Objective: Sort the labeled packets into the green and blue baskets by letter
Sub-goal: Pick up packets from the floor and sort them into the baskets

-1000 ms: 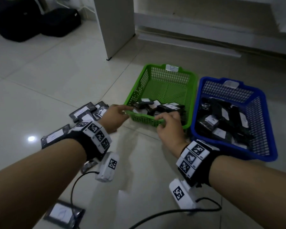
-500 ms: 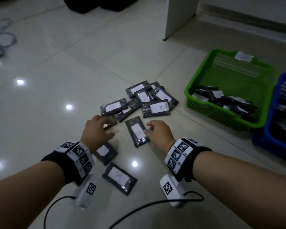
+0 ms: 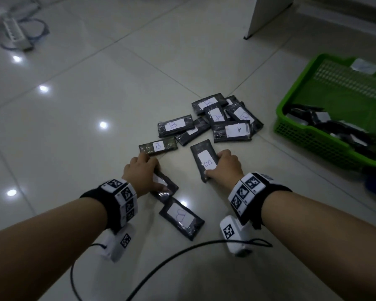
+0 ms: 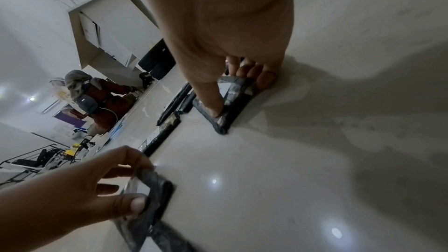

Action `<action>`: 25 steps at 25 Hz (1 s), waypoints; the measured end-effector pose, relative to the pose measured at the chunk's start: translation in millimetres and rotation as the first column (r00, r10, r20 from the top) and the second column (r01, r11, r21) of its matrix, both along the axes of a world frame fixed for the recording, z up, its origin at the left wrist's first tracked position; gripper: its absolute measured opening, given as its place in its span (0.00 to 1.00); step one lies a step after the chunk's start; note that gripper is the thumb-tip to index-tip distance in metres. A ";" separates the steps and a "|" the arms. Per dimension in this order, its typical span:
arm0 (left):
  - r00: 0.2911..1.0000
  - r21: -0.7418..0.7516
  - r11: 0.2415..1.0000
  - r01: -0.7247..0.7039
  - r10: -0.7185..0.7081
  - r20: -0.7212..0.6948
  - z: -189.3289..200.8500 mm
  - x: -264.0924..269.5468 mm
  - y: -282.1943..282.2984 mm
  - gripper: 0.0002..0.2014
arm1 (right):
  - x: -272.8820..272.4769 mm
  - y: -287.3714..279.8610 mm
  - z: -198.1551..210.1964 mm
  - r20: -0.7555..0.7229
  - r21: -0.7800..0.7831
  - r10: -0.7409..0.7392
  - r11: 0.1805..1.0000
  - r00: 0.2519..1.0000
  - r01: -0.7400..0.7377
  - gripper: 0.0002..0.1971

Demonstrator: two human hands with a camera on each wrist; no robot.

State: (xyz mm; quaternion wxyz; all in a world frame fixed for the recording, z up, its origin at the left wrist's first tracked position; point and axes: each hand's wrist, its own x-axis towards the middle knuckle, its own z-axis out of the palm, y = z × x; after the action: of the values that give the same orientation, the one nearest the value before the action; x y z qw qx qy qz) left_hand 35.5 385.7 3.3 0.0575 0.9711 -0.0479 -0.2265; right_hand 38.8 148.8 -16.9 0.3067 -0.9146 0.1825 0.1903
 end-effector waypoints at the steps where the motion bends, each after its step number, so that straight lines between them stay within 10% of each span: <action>1: 1.000 0.035 0.999 -0.008 0.009 -0.016 1.6 2.0 -0.9 0.30 | 0.3 -1.3 -0.2 -0.028 -0.006 0.026 1.000 0.999 -0.026 0.34; 8: 0.979 -0.289 0.948 -0.136 0.084 -0.184 21.3 31.7 -30.6 0.08 | -0.4 -39.3 21.5 0.032 0.401 -0.164 0.905 0.986 0.138 0.08; 13: 0.857 -0.747 0.422 -0.515 0.264 -0.442 43.5 48.5 -111.3 0.10 | 12.5 -110.1 65.5 0.227 0.489 -0.454 0.818 0.862 0.302 0.12; 18: 0.846 -0.831 0.160 -0.533 0.085 -0.526 76.8 63.3 -214.3 0.16 | 9.1 -196.8 90.9 0.336 0.550 -0.696 0.692 0.634 0.468 0.13; 25: 0.881 -0.859 0.216 -0.464 0.015 -0.472 79.3 77.0 -323.1 0.22 | -10.5 -268.9 90.3 0.183 0.653 -0.811 0.523 0.556 0.548 0.15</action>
State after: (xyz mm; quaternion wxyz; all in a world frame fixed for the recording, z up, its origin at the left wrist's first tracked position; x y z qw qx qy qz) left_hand 112.5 62.6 82.6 0.6766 0.6663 -0.0092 -0.3133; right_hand 28.3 -120.1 73.4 0.6280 -0.6552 0.3976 -0.1348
